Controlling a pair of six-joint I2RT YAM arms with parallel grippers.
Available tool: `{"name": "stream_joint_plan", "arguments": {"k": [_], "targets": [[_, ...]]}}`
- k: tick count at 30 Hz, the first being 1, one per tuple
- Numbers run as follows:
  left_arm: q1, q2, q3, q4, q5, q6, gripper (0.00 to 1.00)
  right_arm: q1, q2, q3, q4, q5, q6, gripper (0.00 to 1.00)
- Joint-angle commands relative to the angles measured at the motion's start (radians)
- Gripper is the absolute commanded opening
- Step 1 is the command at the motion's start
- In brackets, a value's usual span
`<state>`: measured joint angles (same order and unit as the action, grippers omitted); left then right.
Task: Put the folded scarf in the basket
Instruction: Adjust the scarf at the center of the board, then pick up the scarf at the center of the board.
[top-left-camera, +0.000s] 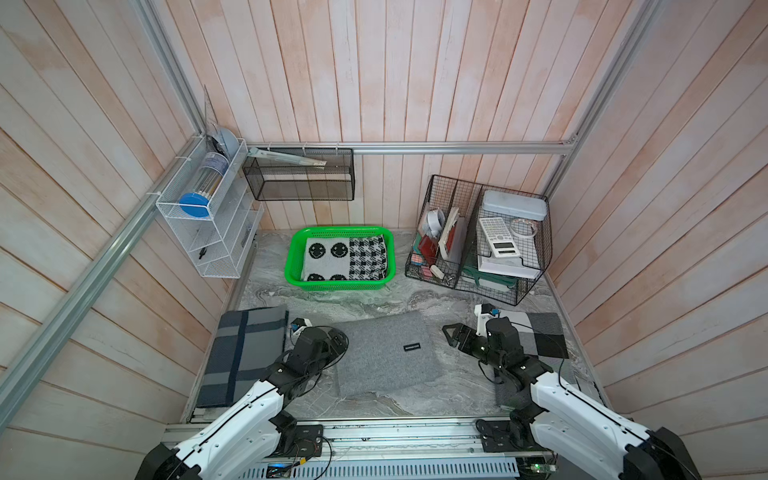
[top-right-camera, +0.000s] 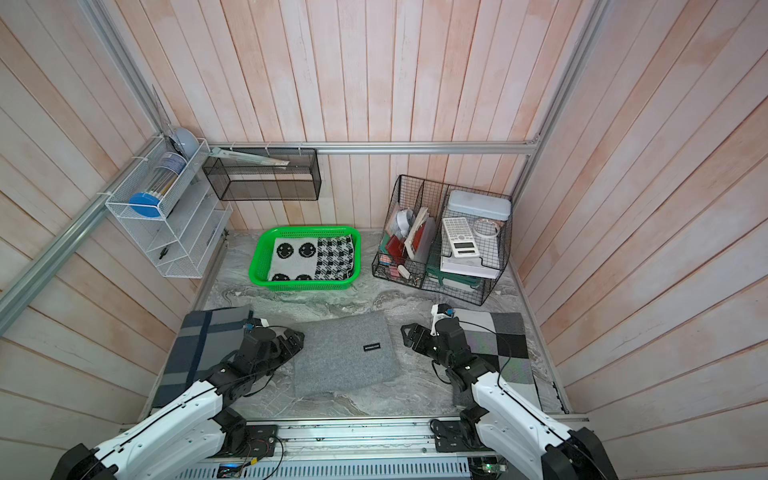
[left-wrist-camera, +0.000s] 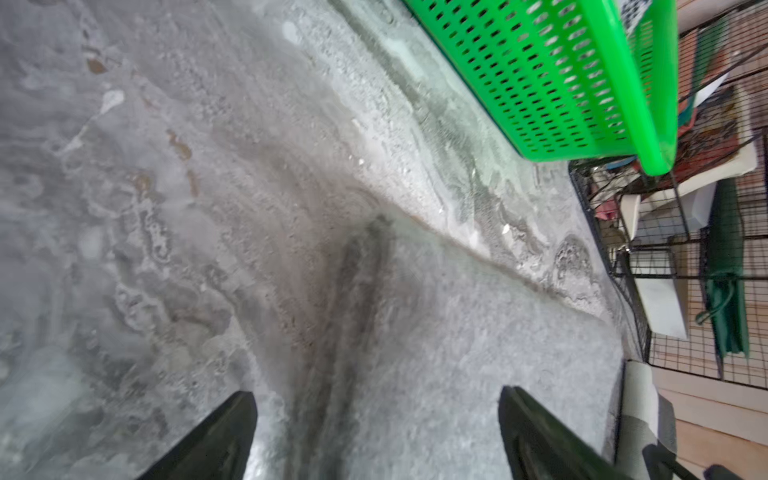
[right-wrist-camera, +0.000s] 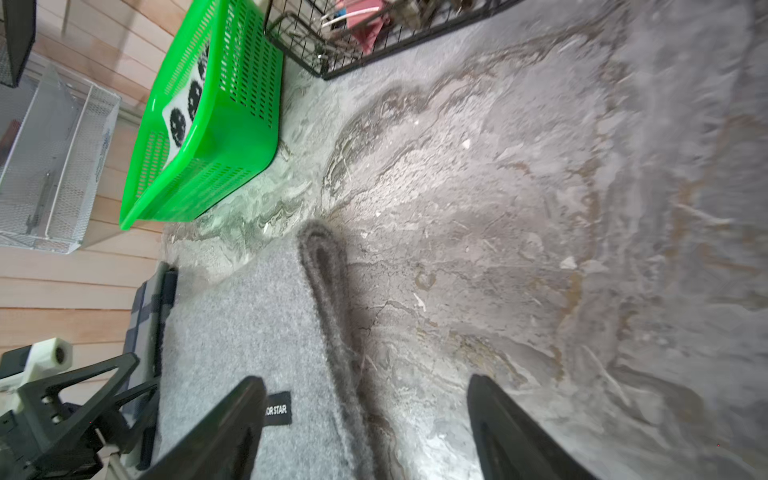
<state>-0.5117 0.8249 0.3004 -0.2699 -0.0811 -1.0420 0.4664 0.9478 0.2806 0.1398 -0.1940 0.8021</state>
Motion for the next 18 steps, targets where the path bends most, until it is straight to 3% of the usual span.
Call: {"name": "stream_joint_plan", "arguments": {"k": [1, 10, 18], "targets": [[-0.008, -0.022, -0.018, -0.061, 0.043, -0.016, 0.95, -0.006, 0.101, 0.04, 0.137, -0.137, -0.044, 0.82], [-0.058, 0.027, -0.062, -0.003, 0.04, -0.07, 0.89, -0.005, 0.342, 0.111, 0.152, -0.284, -0.092, 0.8], [-0.094, 0.077, -0.094, 0.093, 0.013, -0.126, 0.77, 0.07, 0.44, 0.127, 0.186, -0.282, -0.078, 0.74]]}}
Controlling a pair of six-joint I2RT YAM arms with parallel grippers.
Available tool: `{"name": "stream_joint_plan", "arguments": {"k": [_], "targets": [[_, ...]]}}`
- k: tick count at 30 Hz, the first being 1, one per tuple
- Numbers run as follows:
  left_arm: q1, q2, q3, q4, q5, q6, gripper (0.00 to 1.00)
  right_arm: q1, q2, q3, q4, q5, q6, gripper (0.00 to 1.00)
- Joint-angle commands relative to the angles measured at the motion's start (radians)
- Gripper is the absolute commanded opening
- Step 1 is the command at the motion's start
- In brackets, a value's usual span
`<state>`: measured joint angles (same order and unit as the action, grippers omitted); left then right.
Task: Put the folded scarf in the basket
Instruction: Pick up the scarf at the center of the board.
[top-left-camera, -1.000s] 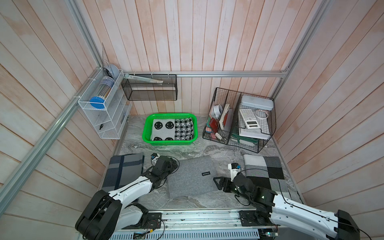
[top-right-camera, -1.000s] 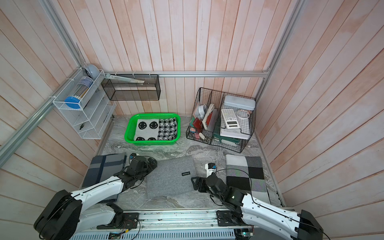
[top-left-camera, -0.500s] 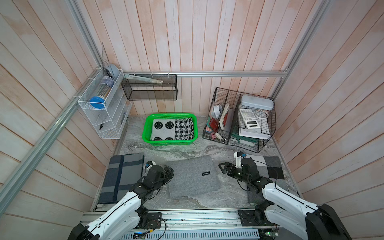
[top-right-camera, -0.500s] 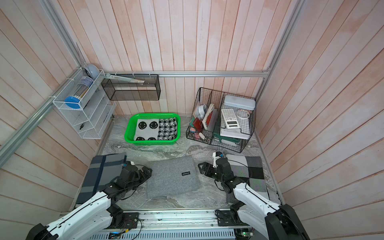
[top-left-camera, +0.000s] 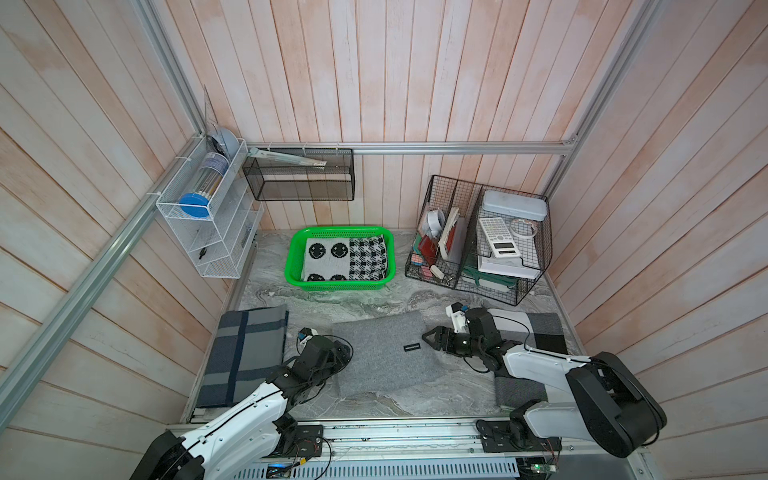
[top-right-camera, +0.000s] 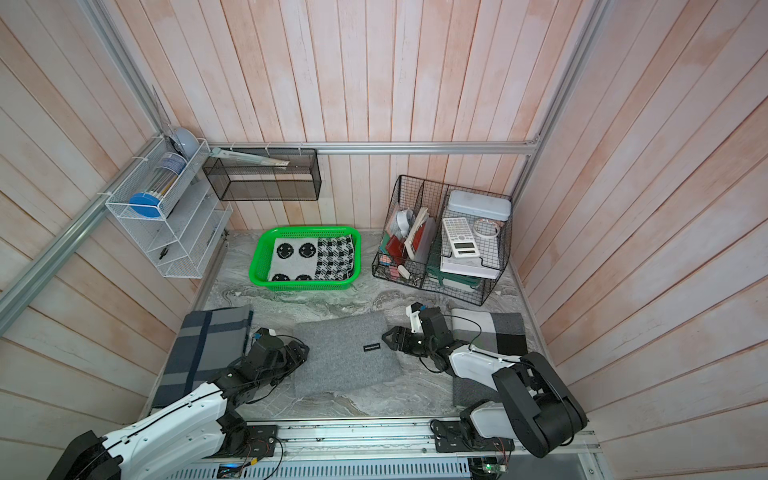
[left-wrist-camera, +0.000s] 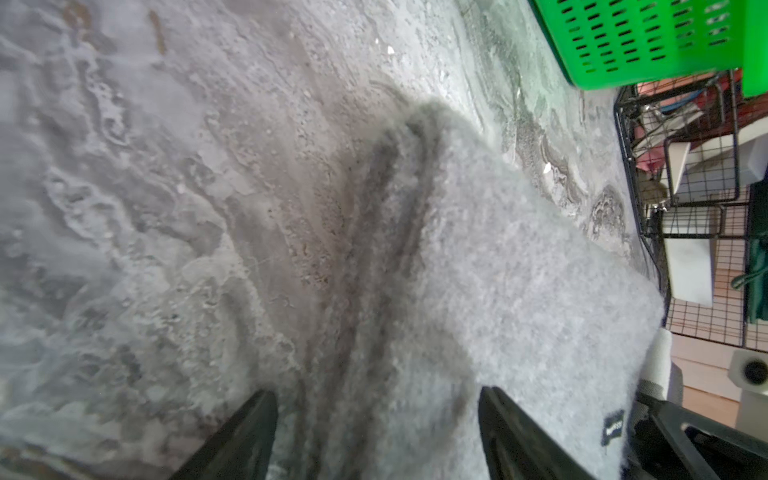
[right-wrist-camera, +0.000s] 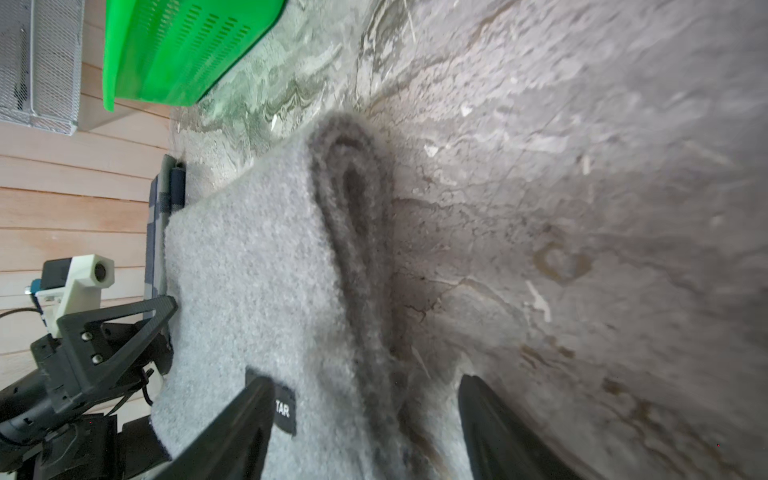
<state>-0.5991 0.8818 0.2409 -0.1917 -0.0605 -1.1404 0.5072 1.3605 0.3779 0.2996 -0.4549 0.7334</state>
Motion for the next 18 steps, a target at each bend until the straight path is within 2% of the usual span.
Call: {"name": "stream_joint_plan", "arguments": {"k": [1, 3, 7, 8, 9, 10, 11, 12, 13, 14, 18], "targets": [[-0.009, 0.026, -0.038, 0.027, -0.006, -0.031, 0.76, 0.041, 0.043, 0.036, 0.03, -0.015, -0.005, 0.74], [-0.01, 0.034, -0.047, 0.055, -0.001, -0.039, 0.73, 0.062, 0.076, 0.044, 0.047, -0.011, 0.006, 0.71], [-0.014, 0.051, -0.059, 0.112, 0.005, -0.062, 0.73, 0.095, 0.144, 0.081, 0.057, -0.027, 0.013, 0.64], [-0.014, 0.054, -0.059, 0.125, 0.01, -0.062, 0.68, 0.103, 0.154, 0.089, 0.054, -0.027, 0.011, 0.61], [-0.014, 0.058, -0.057, 0.139, 0.014, -0.059, 0.53, 0.111, 0.162, 0.098, 0.05, -0.026, 0.006, 0.55], [-0.014, 0.058, -0.054, 0.151, 0.013, -0.053, 0.3, 0.117, 0.163, 0.103, 0.046, -0.026, 0.002, 0.48], [-0.015, 0.057, -0.051, 0.153, 0.013, -0.05, 0.16, 0.122, 0.16, 0.108, 0.046, -0.026, -0.001, 0.39], [-0.014, 0.058, -0.046, 0.154, 0.01, -0.045, 0.13, 0.126, 0.153, 0.11, 0.049, -0.027, -0.004, 0.26], [-0.014, 0.057, -0.039, 0.156, 0.013, -0.032, 0.05, 0.127, 0.14, 0.11, 0.053, -0.029, -0.009, 0.11], [-0.014, 0.053, -0.028, 0.154, 0.017, -0.02, 0.0, 0.129, 0.123, 0.107, 0.057, -0.028, -0.014, 0.0], [-0.02, -0.001, 0.026, 0.097, 0.044, 0.046, 0.0, 0.137, -0.017, 0.07, 0.062, 0.01, -0.019, 0.0]]}}
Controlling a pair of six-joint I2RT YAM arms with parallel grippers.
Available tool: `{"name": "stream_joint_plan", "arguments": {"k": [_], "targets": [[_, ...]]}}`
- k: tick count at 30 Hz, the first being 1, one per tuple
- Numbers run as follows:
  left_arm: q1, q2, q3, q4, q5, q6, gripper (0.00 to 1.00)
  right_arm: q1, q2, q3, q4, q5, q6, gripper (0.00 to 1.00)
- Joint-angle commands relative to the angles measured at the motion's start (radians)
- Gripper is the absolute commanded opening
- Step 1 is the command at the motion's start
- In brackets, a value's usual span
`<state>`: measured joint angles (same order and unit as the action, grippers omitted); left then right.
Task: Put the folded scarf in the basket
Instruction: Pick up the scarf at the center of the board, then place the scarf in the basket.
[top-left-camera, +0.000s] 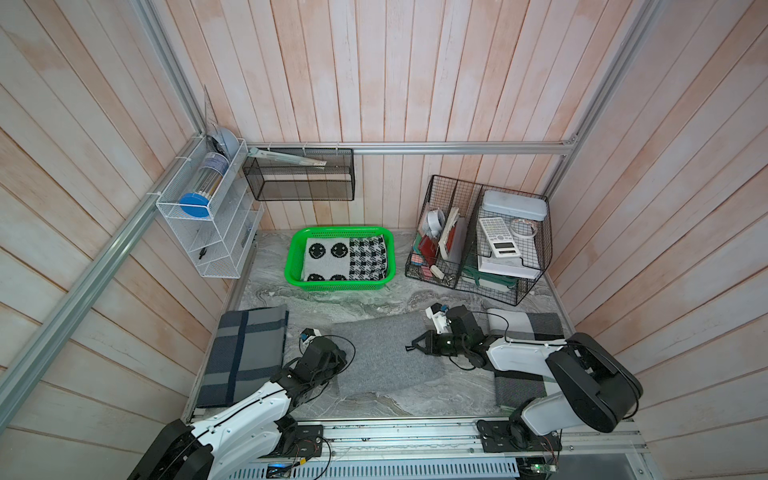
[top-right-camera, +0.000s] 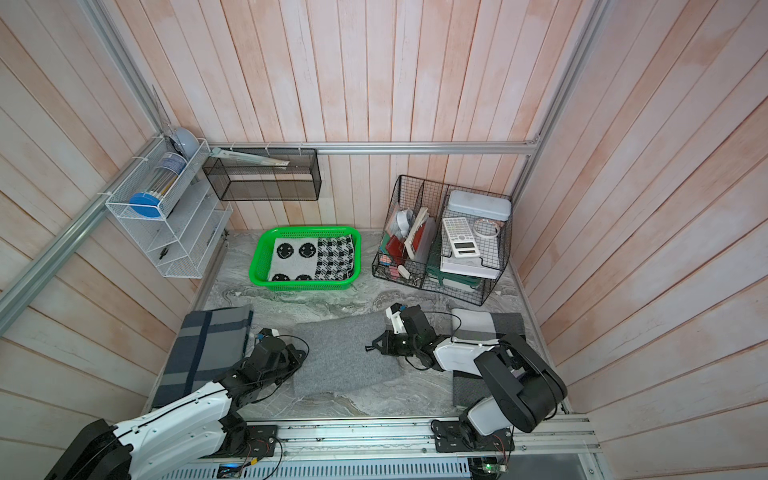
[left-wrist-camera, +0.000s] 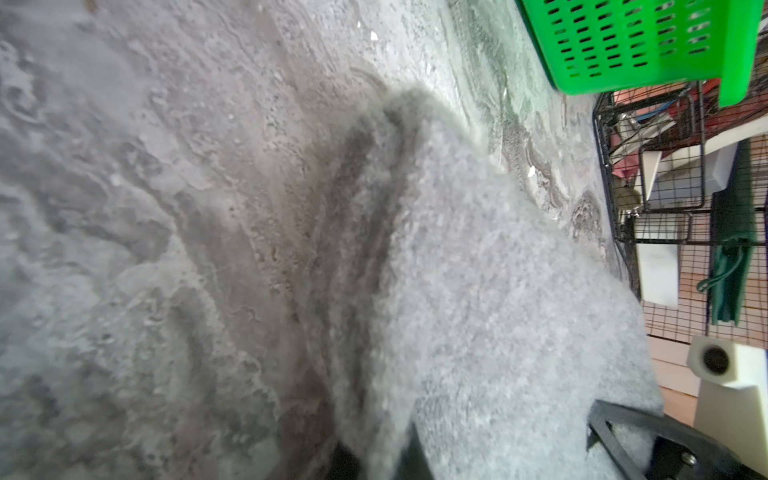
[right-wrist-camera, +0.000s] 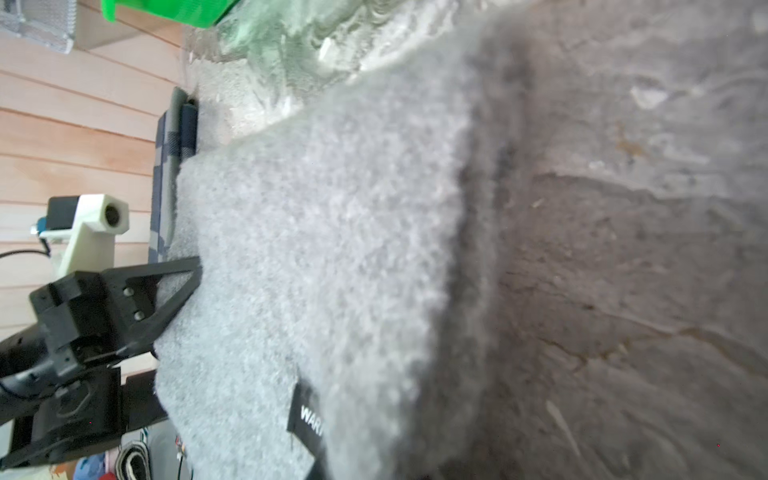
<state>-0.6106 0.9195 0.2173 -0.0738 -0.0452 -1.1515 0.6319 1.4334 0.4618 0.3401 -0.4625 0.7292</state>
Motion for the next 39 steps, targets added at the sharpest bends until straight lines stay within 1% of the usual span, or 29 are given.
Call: {"name": "stream_joint_plan", "arguments": {"k": [1, 4, 8, 11, 14, 16, 18, 20, 24, 28, 31, 34, 39], "targets": [[-0.014, -0.067, 0.061, -0.048, 0.019, 0.062, 0.0, 0.02, -0.137, -0.025, 0.014, 0.028, -0.014, 0.0], [-0.018, -0.15, 0.073, -0.096, 0.001, 0.072, 0.0, 0.05, -0.252, -0.052, -0.01, 0.074, -0.017, 0.0], [-0.018, -0.214, 0.092, -0.109, -0.054, 0.09, 0.0, 0.06, -0.315, -0.075, 0.001, 0.109, -0.017, 0.0], [-0.018, -0.194, 0.134, -0.102, -0.125, 0.13, 0.0, 0.06, -0.309, -0.065, 0.05, 0.157, -0.019, 0.0], [-0.004, -0.117, 0.227, -0.135, -0.241, 0.196, 0.0, 0.06, -0.268, -0.021, 0.131, 0.201, -0.048, 0.0], [0.032, -0.038, 0.331, -0.176, -0.303, 0.283, 0.0, 0.057, -0.216, 0.056, 0.171, 0.234, -0.092, 0.0], [0.092, 0.033, 0.426, -0.191, -0.322, 0.361, 0.0, 0.048, -0.157, 0.152, 0.154, 0.253, -0.15, 0.0], [0.163, 0.096, 0.51, -0.174, -0.307, 0.438, 0.0, 0.029, -0.077, 0.265, 0.13, 0.259, -0.189, 0.0], [0.307, 0.232, 0.666, -0.102, -0.232, 0.541, 0.0, -0.039, 0.123, 0.5, 0.112, 0.186, -0.202, 0.0], [0.413, 0.389, 0.843, -0.069, -0.163, 0.577, 0.0, -0.061, 0.305, 0.721, 0.115, 0.166, -0.22, 0.0], [0.451, 0.487, 0.946, -0.04, -0.171, 0.599, 0.0, -0.07, 0.435, 0.883, 0.068, 0.156, -0.229, 0.0], [0.495, 0.583, 1.014, -0.019, -0.165, 0.608, 0.0, -0.082, 0.548, 1.032, 0.021, 0.13, -0.237, 0.0], [0.55, 0.728, 1.096, -0.004, -0.112, 0.6, 0.0, -0.096, 0.683, 1.177, -0.006, 0.14, -0.245, 0.0]]}}
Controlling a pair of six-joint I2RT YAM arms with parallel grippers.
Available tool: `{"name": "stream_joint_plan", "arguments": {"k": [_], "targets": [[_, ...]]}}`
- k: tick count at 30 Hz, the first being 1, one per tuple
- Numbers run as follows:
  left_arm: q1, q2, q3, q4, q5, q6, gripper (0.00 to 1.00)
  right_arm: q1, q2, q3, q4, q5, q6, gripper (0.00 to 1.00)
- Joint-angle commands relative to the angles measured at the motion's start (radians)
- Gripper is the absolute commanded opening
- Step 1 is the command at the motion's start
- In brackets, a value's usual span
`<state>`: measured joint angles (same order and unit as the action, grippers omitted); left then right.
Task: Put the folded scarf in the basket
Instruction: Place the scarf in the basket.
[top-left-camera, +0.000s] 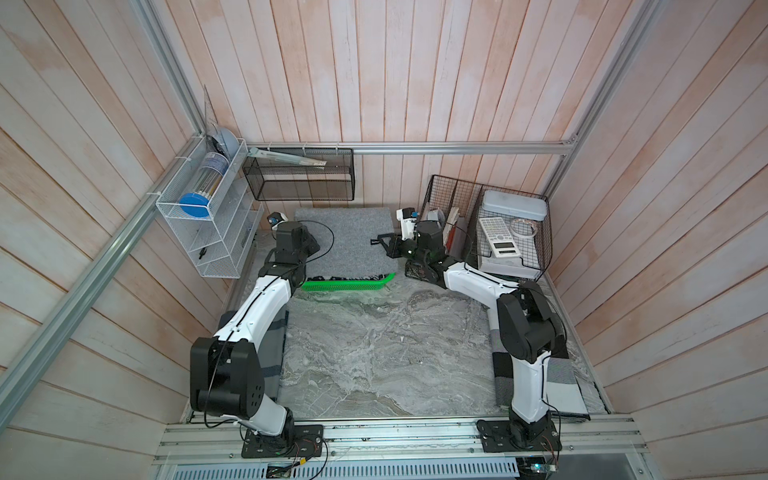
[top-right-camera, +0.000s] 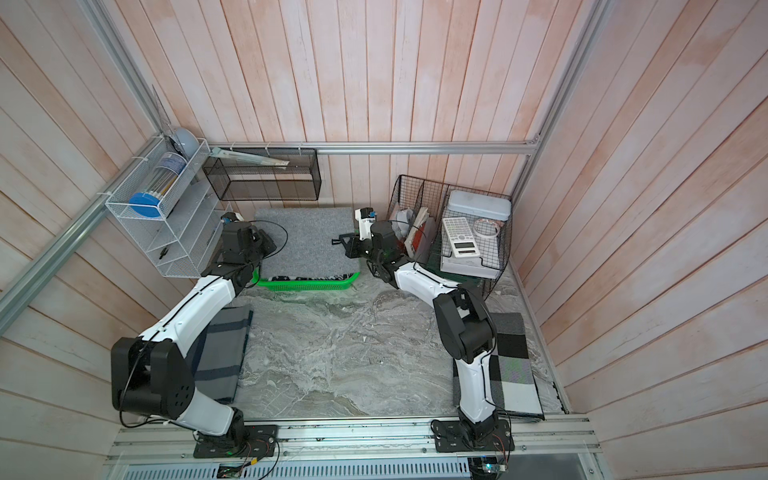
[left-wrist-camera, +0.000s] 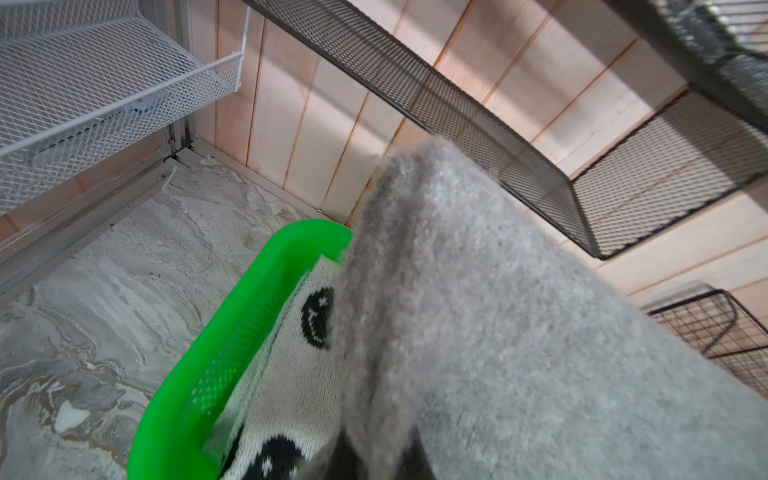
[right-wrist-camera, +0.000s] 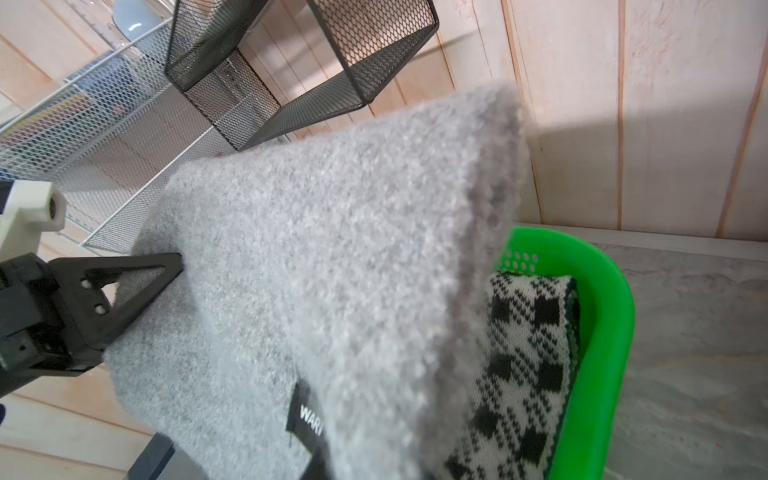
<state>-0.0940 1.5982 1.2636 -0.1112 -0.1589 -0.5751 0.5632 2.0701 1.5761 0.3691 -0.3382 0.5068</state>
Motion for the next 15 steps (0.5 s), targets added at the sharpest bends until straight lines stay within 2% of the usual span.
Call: {"name": "stream_joint_plan", "arguments": {"k": [1, 9, 15], "targets": [[0.038, 0.069, 0.061, 0.037, 0.003, 0.028, 0.0, -0.031, 0.065, 0.08, -0.033, 0.014, -0.019, 0.0], [0.056, 0.22, 0.151, 0.036, -0.004, 0.055, 0.0, -0.036, 0.176, 0.161, -0.018, 0.032, -0.023, 0.0], [0.059, 0.253, 0.12, 0.082, -0.025, 0.061, 0.0, -0.037, 0.236, 0.218, -0.062, 0.012, -0.035, 0.0]]}}
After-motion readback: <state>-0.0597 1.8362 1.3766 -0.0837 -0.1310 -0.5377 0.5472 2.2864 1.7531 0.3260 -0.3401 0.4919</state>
